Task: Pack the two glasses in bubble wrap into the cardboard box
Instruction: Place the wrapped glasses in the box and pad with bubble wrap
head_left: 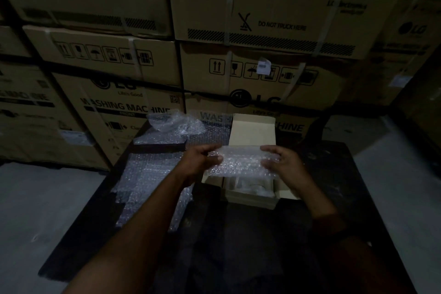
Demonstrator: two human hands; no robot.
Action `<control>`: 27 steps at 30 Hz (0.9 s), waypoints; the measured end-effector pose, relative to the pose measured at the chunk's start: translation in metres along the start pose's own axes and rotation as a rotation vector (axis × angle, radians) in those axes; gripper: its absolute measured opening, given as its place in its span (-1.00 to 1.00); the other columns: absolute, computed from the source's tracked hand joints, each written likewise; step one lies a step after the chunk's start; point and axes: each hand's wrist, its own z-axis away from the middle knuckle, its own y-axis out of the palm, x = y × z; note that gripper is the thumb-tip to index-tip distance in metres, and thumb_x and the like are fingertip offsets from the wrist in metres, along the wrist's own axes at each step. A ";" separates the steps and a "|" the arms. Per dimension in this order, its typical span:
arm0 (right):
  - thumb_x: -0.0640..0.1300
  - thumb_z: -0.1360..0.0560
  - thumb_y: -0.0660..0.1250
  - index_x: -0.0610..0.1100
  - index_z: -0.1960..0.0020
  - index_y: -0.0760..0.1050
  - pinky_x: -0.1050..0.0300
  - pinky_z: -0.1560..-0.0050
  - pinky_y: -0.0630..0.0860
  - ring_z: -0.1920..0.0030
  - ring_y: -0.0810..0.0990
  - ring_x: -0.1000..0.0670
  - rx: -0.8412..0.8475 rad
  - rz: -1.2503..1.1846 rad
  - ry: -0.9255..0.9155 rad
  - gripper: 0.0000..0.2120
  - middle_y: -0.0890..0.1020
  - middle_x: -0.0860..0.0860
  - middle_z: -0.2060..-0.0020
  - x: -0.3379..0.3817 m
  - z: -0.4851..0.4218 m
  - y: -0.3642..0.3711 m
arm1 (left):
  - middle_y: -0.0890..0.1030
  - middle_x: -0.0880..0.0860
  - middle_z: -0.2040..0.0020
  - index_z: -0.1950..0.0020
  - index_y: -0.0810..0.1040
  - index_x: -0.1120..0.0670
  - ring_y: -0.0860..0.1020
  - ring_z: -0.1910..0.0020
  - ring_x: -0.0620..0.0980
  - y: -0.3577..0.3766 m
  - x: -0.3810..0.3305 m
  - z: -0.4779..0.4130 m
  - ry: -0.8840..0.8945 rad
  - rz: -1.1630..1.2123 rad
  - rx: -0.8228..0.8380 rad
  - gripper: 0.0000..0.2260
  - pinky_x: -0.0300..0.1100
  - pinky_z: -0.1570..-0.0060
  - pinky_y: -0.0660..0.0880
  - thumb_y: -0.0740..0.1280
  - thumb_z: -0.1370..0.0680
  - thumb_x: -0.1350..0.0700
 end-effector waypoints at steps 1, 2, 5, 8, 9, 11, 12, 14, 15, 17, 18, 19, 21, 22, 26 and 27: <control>-0.37 -0.40 0.43 -0.10 -0.21 0.53 0.24 0.03 0.60 -0.02 0.61 0.05 0.031 -0.011 0.041 -0.58 0.58 0.08 -0.08 0.001 -0.001 -0.003 | 0.51 0.09 -0.32 -0.32 0.49 0.11 0.57 -0.11 -0.06 0.001 -0.002 0.000 -0.011 -0.032 0.009 -0.53 -0.15 -0.15 0.51 0.40 -0.43 0.37; -0.40 -0.36 0.46 -0.11 -0.25 0.51 0.17 -0.04 0.60 -0.05 0.61 0.03 0.046 0.007 0.067 -0.50 0.58 0.07 -0.10 0.001 -0.001 -0.005 | 0.49 0.08 -0.34 -0.35 0.46 0.15 0.55 -0.13 -0.08 0.002 -0.004 0.000 -0.016 -0.078 0.002 -0.47 -0.17 -0.16 0.51 0.42 -0.40 0.38; -0.37 -0.33 0.50 -0.13 -0.26 0.52 0.09 -0.13 0.56 -0.06 0.61 0.02 0.023 0.175 0.084 -0.47 0.59 0.01 -0.11 0.001 -0.005 -0.007 | 0.56 0.07 -0.23 -0.34 0.46 0.21 0.55 -0.09 -0.06 0.010 -0.009 -0.004 0.015 -0.278 -0.046 -0.50 -0.25 -0.02 0.53 0.44 -0.41 0.34; -0.25 -0.44 0.44 -0.18 -0.12 0.60 0.32 0.06 0.51 0.02 0.61 0.00 0.013 0.376 0.019 -0.75 0.64 -0.02 0.04 0.003 -0.005 -0.009 | 0.66 0.13 0.00 -0.10 0.62 0.23 0.62 0.07 0.02 0.013 -0.008 -0.013 0.108 -0.489 -0.099 -0.76 -0.05 0.04 0.58 0.44 -0.47 0.19; -0.23 -0.48 0.40 -0.23 -0.03 0.61 0.37 0.17 0.45 0.07 0.62 -0.07 0.014 0.428 -0.013 -0.85 0.64 -0.08 0.10 0.003 -0.004 -0.011 | 0.66 0.15 0.10 0.01 0.64 0.23 0.62 0.16 0.02 0.012 -0.008 -0.015 0.135 -0.521 -0.105 -0.82 -0.03 0.10 0.58 0.45 -0.46 0.15; -0.21 -0.51 0.36 -0.38 0.11 0.57 0.38 0.30 0.36 0.12 0.58 -0.22 -0.001 0.464 -0.067 -0.80 0.59 -0.22 0.20 0.000 -0.004 -0.015 | 0.64 0.19 0.18 0.12 0.63 0.25 0.59 0.23 0.02 0.011 -0.008 -0.018 0.158 -0.516 -0.118 -0.82 -0.04 0.19 0.53 0.46 -0.46 0.12; -0.21 -0.51 0.36 -0.41 0.13 0.55 0.36 0.29 0.35 0.12 0.56 -0.25 -0.013 0.445 -0.077 -0.78 0.56 -0.24 0.20 -0.002 -0.004 -0.018 | 0.63 0.18 0.18 0.12 0.63 0.24 0.59 0.22 0.03 0.012 -0.010 -0.017 0.153 -0.473 -0.111 -0.84 -0.07 0.18 0.53 0.44 -0.48 0.13; -0.21 -0.51 0.36 -0.34 0.09 0.57 0.29 0.17 0.43 0.09 0.58 -0.18 -0.045 0.322 -0.048 -0.84 0.59 -0.20 0.13 -0.004 -0.003 -0.019 | 0.61 0.12 0.20 0.09 0.61 0.23 0.58 0.23 0.01 0.017 -0.012 -0.015 0.113 -0.286 -0.051 -0.89 -0.13 0.18 0.54 0.40 -0.51 0.18; -0.23 -0.51 0.35 -0.28 0.04 0.57 0.24 0.14 0.49 0.08 0.59 -0.14 -0.068 0.219 -0.007 -0.90 0.61 -0.17 0.10 -0.004 -0.003 -0.020 | 0.59 0.11 0.23 0.10 0.59 0.23 0.57 0.27 0.00 0.019 -0.011 -0.015 0.085 -0.176 -0.027 -0.91 -0.15 0.24 0.55 0.38 -0.52 0.20; -0.29 -0.49 0.36 -0.11 -0.09 0.51 0.23 0.16 0.57 0.10 0.61 -0.03 -0.121 -0.026 0.046 -0.80 0.62 -0.12 0.07 -0.002 -0.001 -0.020 | 0.56 0.11 0.25 0.09 0.54 0.22 0.56 0.39 -0.05 0.026 -0.008 -0.015 0.021 -0.009 -0.060 -0.93 -0.22 0.41 0.51 0.36 -0.53 0.22; -0.33 -0.47 0.37 -0.02 -0.16 0.46 0.20 0.13 0.59 0.09 0.62 0.00 -0.133 -0.128 0.046 -0.65 0.61 -0.10 0.04 -0.003 0.000 -0.022 | 0.56 0.14 0.22 0.04 0.52 0.22 0.56 0.42 -0.05 0.029 -0.006 -0.016 -0.012 0.053 -0.101 -0.94 -0.25 0.47 0.49 0.36 -0.53 0.24; -0.37 -0.44 0.39 0.06 -0.21 0.43 0.15 0.08 0.61 0.05 0.63 0.01 -0.128 -0.186 0.033 -0.53 0.61 -0.08 0.01 -0.005 0.000 -0.024 | 0.56 0.15 0.18 -0.01 0.51 0.20 0.56 0.41 -0.03 0.032 -0.005 -0.016 -0.043 0.093 -0.141 -0.91 -0.25 0.49 0.48 0.36 -0.53 0.25; -0.42 -0.38 0.42 0.12 -0.22 0.46 0.14 0.04 0.61 -0.05 0.61 0.04 -0.060 -0.185 0.006 -0.42 0.57 0.00 -0.11 -0.007 0.002 -0.027 | 0.57 0.16 0.20 -0.03 0.49 0.15 0.52 0.40 0.02 0.035 -0.003 -0.018 -0.084 0.116 -0.192 -0.89 -0.23 0.50 0.48 0.34 -0.53 0.27; -0.42 -0.35 0.45 0.09 -0.20 0.50 0.19 0.03 0.59 -0.09 0.59 0.05 -0.022 -0.132 0.004 -0.43 0.53 0.03 -0.17 -0.010 0.002 -0.027 | 0.57 0.16 0.24 -0.01 0.50 0.12 0.50 0.41 0.02 0.036 -0.001 -0.020 -0.102 0.109 -0.207 -0.91 -0.23 0.49 0.47 0.33 -0.54 0.28; -0.35 -0.34 0.50 -0.15 -0.04 0.62 0.50 -0.03 0.42 -0.08 0.52 0.10 -0.071 0.337 -0.154 -0.70 0.48 0.02 -0.12 -0.025 -0.004 -0.027 | 0.56 0.16 0.26 0.01 0.59 0.16 0.51 0.47 -0.03 0.037 0.001 -0.024 -0.166 0.045 -0.179 -0.90 -0.25 0.47 0.46 0.27 -0.58 0.21; -0.33 -0.37 0.48 -0.19 0.00 0.64 0.54 0.01 0.38 -0.03 0.52 0.09 -0.118 0.423 -0.198 -0.78 0.51 0.02 -0.04 -0.029 -0.005 -0.026 | 0.56 0.14 0.26 -0.02 0.59 0.18 0.53 0.46 -0.03 0.038 0.000 -0.023 -0.161 0.010 -0.158 -0.86 -0.25 0.47 0.47 0.28 -0.59 0.16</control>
